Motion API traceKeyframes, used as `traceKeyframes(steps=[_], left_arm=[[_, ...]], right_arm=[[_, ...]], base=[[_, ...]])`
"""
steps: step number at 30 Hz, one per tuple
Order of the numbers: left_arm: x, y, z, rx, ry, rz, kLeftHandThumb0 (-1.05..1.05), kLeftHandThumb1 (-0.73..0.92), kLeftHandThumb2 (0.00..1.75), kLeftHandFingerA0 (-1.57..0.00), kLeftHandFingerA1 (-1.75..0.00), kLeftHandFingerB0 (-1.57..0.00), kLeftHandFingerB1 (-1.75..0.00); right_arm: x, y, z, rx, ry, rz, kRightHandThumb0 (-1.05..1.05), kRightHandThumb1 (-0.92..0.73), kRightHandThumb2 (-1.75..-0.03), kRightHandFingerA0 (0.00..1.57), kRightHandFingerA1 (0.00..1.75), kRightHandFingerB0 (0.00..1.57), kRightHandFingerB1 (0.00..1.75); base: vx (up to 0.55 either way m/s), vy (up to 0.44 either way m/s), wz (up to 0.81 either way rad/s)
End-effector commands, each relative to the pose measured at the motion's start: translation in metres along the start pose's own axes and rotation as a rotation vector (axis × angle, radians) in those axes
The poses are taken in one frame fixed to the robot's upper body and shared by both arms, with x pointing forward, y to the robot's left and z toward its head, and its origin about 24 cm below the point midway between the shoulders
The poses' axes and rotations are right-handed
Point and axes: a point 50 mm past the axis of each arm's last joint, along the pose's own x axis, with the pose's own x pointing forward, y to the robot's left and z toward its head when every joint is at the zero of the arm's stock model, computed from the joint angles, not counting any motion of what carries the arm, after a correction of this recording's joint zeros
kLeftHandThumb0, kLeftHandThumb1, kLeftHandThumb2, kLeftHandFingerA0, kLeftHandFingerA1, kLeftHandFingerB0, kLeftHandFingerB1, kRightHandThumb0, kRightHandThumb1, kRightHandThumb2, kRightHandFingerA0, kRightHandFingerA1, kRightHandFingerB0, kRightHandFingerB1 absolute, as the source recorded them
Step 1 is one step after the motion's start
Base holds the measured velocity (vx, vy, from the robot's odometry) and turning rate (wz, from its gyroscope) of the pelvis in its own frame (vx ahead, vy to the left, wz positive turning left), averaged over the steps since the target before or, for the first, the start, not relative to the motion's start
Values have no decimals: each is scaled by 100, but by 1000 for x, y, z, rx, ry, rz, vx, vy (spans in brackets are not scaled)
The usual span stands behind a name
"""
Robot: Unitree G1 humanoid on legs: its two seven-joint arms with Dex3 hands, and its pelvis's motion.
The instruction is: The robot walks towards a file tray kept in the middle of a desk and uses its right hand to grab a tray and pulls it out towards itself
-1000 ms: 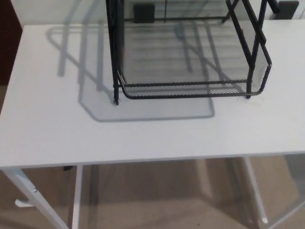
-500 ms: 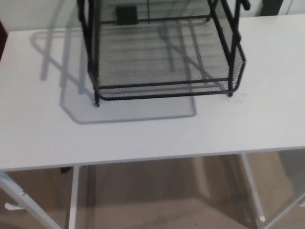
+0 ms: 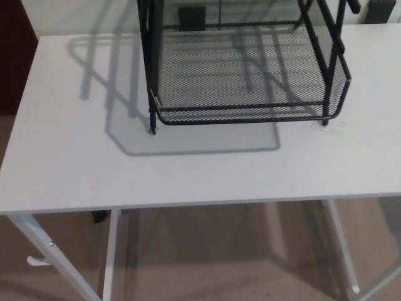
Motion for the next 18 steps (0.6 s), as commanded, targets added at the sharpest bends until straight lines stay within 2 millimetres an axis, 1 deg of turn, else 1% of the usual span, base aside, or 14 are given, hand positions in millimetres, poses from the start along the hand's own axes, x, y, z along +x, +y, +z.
traceKeyframes(steps=[1, 4, 5, 8, 9, 10, 11, 12, 13, 14, 15, 16, 17, 18], left_arm=[[0, 5, 6, 14, -36, 0, -53, 38, 58, -53, -76, -32, -58], [0, 5, 6, 20, -41, -5, -55, 39, 57, -51, -76, -31, -57], [0, 5, 7, 22, -43, -4, -55, 38, 58, -51, -77, -31, -58], [-1, 7, 8, 37, -47, 6, -55, 39, 59, -51, -80, -31, -61], [-4, 7, 2, 48, -36, 1, -55, 39, 59, -50, -79, -31, -61], [-7, 7, -5, 47, -20, 0, -56, 29, 81, -51, -77, -30, -62], [-10, 6, -12, 46, 0, -3, -55, 39, 58, -50, -75, -32, -58], [-11, 6, -15, 56, 5, -6, -56, 41, 58, -50, -74, -32, -58], [-14, 5, -21, 51, 21, -6, -58, 29, 80, -50, -75, -30, -61], [-16, 4, -26, 45, 36, -3, -56, 39, 58, -51, -76, -33, -60], [-19, 3, -33, 43, 53, 0, -55, 29, 82, -50, -75, -30, -63], [-20, 3, -34, 45, 58, -1, -55, 29, 82, -50, -75, -30, -63], [-22, 2, -38, 44, 69, -1, -51, 39, 61, -47, -77, -32, -62], [-24, 2, -43, 25, 86, 0, -50, 38, 61, -48, -76, -32, -61]], right_arm=[[-5, 3, 8, -9, -97, 32, -42, -52, -82, 58, 58, 46, 54], [-10, 0, 13, 4, -144, 25, -42, -52, -82, 57, 58, 45, 53], [-12, -1, 17, 5, -187, 17, -35, -62, -59, 61, 47, 50, 41], [-22, -3, 33, 24, -313, 7, -40, -63, -60, 59, 45, 48, 39], [-33, -6, 38, 14, -371, 2, -48, -52, -84, 53, 56, 41, 51], [-47, -9, 49, 22, -442, -3, -42, -62, -60, 58, 42, 47, 37], [-58, -11, 55, 19, -490, -10, -42, -61, -60, 58, 42, 46, 37], [-72, -13, 71, 42, -565, -31, -41, -62, -60, 60, 40, 48, 35], [-86, -15, 84, 69, -617, -49, -41, -62, -60, 61, 39, 48, 35], [-93, -16, 89, 77, -628, -55, -44, -62, -60, 60, 39, 47, 35], [-100, -17, 94, 79, -639, -60, -44, -62, -60, 60, 39, 47, 35], [-104, -17, 98, 82, -650, -63, -44, -62, -60, 60, 39, 47, 35], [-107, -18, 100, 69, -659, -66, -44, -62, -60, 61, 39, 47, 35], [-108, -18, 98, 64, -651, -64, -44, -61, -59, 61, 39, 48, 35]], base=[[0, 0, 0], [0, 0, 0], [0, 0, 0], [0, 0, 0], [0, 0, 0], [0, 0, 0], [0, 0, 0], [0, 0, 0], [0, 0, 0], [0, 0, 0], [0, 0, 0], [0, 0, 0], [0, 0, 0], [0, 0, 0]])
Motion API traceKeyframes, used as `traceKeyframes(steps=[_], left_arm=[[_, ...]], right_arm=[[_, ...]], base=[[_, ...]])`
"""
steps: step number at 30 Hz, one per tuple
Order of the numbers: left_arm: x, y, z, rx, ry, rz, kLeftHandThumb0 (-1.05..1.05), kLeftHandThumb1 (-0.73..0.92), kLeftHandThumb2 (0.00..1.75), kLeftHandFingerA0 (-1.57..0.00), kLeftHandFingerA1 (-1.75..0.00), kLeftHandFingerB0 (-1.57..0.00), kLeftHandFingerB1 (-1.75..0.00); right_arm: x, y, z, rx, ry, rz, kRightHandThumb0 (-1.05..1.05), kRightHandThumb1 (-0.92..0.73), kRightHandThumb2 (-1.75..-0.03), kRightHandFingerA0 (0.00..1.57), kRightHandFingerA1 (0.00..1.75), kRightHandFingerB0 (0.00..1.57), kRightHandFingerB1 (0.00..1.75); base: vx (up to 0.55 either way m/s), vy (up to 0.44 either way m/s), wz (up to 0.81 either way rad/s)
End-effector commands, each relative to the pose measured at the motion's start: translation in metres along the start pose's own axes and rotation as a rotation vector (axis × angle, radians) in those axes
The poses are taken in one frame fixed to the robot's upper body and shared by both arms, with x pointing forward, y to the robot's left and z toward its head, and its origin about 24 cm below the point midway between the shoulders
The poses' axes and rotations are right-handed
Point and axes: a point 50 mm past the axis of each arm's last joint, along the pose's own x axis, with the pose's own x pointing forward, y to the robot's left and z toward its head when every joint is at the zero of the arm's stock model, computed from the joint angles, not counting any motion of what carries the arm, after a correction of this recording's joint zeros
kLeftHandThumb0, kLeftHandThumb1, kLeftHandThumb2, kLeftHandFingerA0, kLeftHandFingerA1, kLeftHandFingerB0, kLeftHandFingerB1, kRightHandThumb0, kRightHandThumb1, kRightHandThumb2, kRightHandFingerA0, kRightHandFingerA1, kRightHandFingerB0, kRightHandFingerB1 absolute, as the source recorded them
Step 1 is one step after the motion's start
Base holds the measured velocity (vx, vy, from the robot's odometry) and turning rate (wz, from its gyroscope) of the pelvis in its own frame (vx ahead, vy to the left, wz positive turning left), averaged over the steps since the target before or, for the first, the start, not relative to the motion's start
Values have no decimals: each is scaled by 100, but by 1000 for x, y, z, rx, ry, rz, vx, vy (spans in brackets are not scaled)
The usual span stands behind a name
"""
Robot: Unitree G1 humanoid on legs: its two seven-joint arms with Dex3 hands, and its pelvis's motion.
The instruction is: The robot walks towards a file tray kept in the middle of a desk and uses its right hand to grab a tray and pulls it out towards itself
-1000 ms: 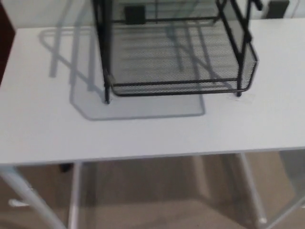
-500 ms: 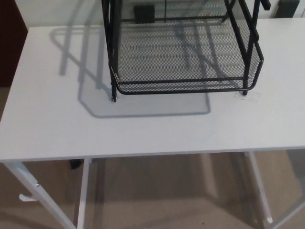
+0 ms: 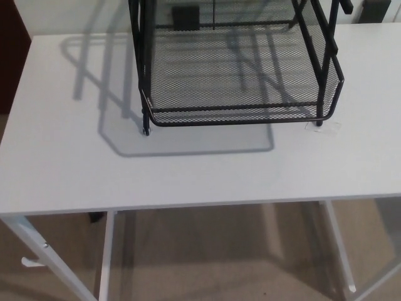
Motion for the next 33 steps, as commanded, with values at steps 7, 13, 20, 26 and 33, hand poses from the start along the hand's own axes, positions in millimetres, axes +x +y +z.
traceKeyframes(steps=[7, 13, 20, 26, 33], left_arm=[[-27, 6, -47, 40, 99, 11, -55, 31, 83, -49, -74, -31, -63], [-19, 8, -35, 64, 81, 14, -58, 42, 58, -50, -75, -34, -62], [-20, 6, -36, 48, 71, 12, -54, 40, 58, -50, -75, -33, -59], [-20, 6, -35, 49, 66, 9, -60, 32, 81, -47, -74, -32, -63], [-14, 5, -26, 54, 35, 8, -55, 41, 59, -51, -76, -32, -61]], right_arm=[[-62, -10, 63, 56, -250, -48, -48, -62, -59, 62, 39, 48, 35], [-53, -10, 75, 49, -259, -51, -49, -52, -82, 55, 54, 41, 49], [-45, -5, 57, 34, -195, -22, -40, -61, -59, 62, 41, 50, 36], [-42, -5, 48, 36, -174, -14, -48, -52, -82, 56, 54, 43, 49], [-36, -5, 53, 47, -184, -16, -41, -60, -59, 62, 40, 49, 36]], base=[[0, 0, 0], [0, 0, 0], [0, 0, 0], [0, 0, 0], [0, 0, 0]])
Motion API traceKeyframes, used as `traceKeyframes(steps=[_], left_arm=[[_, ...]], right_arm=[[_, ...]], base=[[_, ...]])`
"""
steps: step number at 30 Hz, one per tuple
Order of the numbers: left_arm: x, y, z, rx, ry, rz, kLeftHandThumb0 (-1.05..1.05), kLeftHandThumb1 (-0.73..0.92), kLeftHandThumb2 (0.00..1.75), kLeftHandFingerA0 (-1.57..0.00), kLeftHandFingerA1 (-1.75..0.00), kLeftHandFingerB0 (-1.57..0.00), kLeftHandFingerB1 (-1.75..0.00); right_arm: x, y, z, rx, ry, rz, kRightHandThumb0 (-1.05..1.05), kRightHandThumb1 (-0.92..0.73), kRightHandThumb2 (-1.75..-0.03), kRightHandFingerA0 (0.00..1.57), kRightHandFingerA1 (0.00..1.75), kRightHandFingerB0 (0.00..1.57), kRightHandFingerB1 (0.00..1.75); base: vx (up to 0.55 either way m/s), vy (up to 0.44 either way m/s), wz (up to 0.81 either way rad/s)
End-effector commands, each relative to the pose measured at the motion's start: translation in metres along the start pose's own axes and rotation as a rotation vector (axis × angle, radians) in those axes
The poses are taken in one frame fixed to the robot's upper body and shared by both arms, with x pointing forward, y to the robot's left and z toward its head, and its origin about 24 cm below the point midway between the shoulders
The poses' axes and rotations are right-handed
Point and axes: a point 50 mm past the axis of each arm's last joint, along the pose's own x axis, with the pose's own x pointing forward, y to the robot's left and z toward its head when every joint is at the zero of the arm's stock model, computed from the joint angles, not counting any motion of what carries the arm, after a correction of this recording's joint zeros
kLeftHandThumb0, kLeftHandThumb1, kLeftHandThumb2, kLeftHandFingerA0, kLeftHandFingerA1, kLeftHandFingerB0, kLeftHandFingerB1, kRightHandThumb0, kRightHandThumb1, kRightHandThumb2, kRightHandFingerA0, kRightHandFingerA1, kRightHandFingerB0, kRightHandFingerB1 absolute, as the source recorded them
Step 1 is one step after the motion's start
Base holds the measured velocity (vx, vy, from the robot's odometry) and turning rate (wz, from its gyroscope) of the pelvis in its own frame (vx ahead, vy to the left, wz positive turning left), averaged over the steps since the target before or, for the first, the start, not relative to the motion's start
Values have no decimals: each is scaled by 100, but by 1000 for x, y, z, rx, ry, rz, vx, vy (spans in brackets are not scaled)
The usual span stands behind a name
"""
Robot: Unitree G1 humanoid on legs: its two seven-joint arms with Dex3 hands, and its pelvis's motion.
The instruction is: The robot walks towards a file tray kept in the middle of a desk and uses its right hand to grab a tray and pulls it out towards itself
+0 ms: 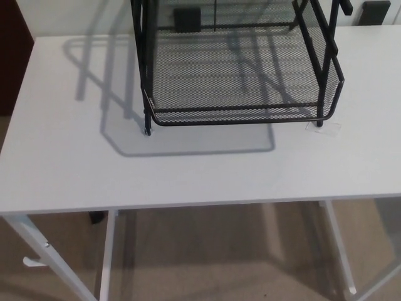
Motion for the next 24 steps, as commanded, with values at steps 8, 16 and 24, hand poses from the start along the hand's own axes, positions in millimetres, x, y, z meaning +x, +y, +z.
traceKeyframes(steps=[8, 16, 24], left_arm=[[6, 4, 21, 36, -76, 6, -58, 30, 81, -50, -76, -31, -63], [7, 4, 26, 41, -99, 6, -56, 41, 58, -53, -75, -34, -62], [9, 4, 32, 51, -108, 8, -55, 40, 58, -54, -75, -33, -60]], right_arm=[[9, 1, 7, 27, -25, -7, -38, -60, -59, 62, 42, 50, 37], [12, 2, 9, 34, -37, 1, -41, -60, -59, 63, 42, 52, 37], [16, 2, 9, 34, -41, -3, -37, -60, -59, 63, 42, 52, 37]], base=[[0, 0, 0], [0, 0, 0], [0, 0, 0]])
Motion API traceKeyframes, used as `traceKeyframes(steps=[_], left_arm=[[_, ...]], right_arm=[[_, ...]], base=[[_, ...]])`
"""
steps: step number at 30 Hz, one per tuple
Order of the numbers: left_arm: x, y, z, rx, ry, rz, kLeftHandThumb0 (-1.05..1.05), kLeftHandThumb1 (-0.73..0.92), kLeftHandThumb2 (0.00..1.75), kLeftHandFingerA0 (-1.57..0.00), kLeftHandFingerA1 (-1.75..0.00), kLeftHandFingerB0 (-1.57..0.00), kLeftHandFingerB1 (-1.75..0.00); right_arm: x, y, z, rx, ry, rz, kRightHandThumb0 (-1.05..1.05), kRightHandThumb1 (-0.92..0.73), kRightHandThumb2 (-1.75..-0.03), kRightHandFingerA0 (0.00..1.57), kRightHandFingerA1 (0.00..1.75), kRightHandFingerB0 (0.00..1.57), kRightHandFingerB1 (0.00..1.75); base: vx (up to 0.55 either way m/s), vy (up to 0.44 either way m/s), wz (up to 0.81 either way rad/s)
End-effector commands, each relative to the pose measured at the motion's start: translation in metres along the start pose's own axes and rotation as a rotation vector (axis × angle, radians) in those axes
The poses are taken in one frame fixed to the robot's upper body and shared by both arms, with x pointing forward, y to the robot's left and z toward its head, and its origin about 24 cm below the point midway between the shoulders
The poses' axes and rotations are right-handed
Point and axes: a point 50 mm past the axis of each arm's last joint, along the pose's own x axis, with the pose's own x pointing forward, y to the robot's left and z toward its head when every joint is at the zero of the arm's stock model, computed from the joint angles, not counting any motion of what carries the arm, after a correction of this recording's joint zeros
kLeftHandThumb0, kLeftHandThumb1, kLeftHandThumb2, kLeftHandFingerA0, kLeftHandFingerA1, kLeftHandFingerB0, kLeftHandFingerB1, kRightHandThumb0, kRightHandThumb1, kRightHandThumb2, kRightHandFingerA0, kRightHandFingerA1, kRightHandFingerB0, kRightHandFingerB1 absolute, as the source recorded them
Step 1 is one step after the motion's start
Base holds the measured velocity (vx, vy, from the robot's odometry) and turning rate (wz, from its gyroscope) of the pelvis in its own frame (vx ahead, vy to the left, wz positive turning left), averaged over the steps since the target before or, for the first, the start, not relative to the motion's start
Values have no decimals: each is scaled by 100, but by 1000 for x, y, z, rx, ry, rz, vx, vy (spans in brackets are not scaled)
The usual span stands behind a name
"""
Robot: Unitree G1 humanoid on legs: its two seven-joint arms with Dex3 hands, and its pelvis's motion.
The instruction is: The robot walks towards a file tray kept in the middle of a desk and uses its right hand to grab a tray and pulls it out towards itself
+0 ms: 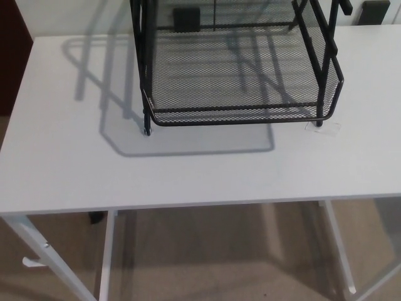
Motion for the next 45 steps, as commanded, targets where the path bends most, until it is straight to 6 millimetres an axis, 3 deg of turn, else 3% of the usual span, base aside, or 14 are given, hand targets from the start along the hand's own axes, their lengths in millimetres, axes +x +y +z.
traceKeyframes(steps=[1, 5, 6, 10, 11, 14, 22, 25, 27, 29, 30, 31, 41, 45], left_arm=[[1, 5, 7, 29, -26, 13, -55, 40, 57, -52, -75, -33, -60], [1, 5, 7, 43, -33, 5, -57, 31, 82, -55, -77, -32, -63], [2, 4, 12, 33, -47, 2, -51, 40, 61, -54, -79, -33, -63], [1, 4, 10, 34, -48, 3, -55, 29, 83, -57, -78, -32, -64], [1, 5, 10, 33, -39, 3, -56, 40, 58, -55, -76, -35, -60], [2, 4, 9, 24, -35, 7, -59, 30, 81, -49, -77, -32, -64], [2, 5, 8, 24, -25, 2, -54, 41, 58, -54, -76, -34, -61], [2, 5, 9, 49, -27, 8, -57, 30, 82, -56, -75, -32, -62], [3, 5, 10, 38, -28, -5, -51, 42, 59, -53, -77, -33, -61], [3, 4, 11, 40, -34, 0, -55, 30, 82, -54, -76, -33, -63], [3, 4, 12, 48, -41, 1, -55, 30, 83, -55, -77, -34, -64], [3, 4, 13, 42, -44, 4, -53, 40, 61, -55, -77, -36, -62], [5, 4, 17, 53, -50, 6, -51, 31, 84, -55, -74, -33, -63], [6, 4, 19, 39, -50, 8, -51, 40, 60, -57, -74, -35, -59]], right_arm=[[5, -1, 1, -6, -17, -6, -38, -60, -59, 64, 41, 52, 37], [4, 0, 2, -6, 1, -1, -47, -52, -82, 57, 55, 45, 50], [7, 0, 3, -7, -4, -2, -46, -52, -82, 58, 54, 46, 50], [6, 0, 3, 3, 9, -1, -39, -60, -59, 64, 42, 53, 37], [6, 1, 3, 10, 9, -1, -38, -60, -59, 64, 42, 52, 37], [5, 1, 4, -3, 14, 2, -40, -61, -59, 64, 41, 53, 37], [5, 1, 5, -12, 13, 4, -41, -61, -59, 65, 42, 52, 37], [6, 1, 4, -9, 4, 5, -41, -60, -59, 65, 42, 53, 37], [6, 1, 5, -21, 4, 4, -42, -61, -59, 66, 42, 54, 37], [7, 1, 5, -15, 6, 3, -42, -60, -59, 66, 42, 53, 37], [7, 1, 5, -14, 3, 4, -45, -52, -82, 58, 55, 47, 51], [8, 1, 4, -16, 3, 5, -41, -61, -59, 66, 41, 52, 37], [12, -2, 4, -31, -35, 32, -41, -61, -60, 63, 43, 52, 39], [13, -3, 4, -17, -62, 38, -42, -61, -60, 64, 43, 53, 39]], base=[[0, 0, 0], [0, 0, 0], [0, 0, 0], [0, 0, 0], [0, 0, 0], [0, 0, 0], [0, 0, 0], [2, 0, 4], [24, -2, -1], [13, 30, 5], [0, 0, 0], [0, 0, 0], [93, -158, 7], [171, -90, 8]])
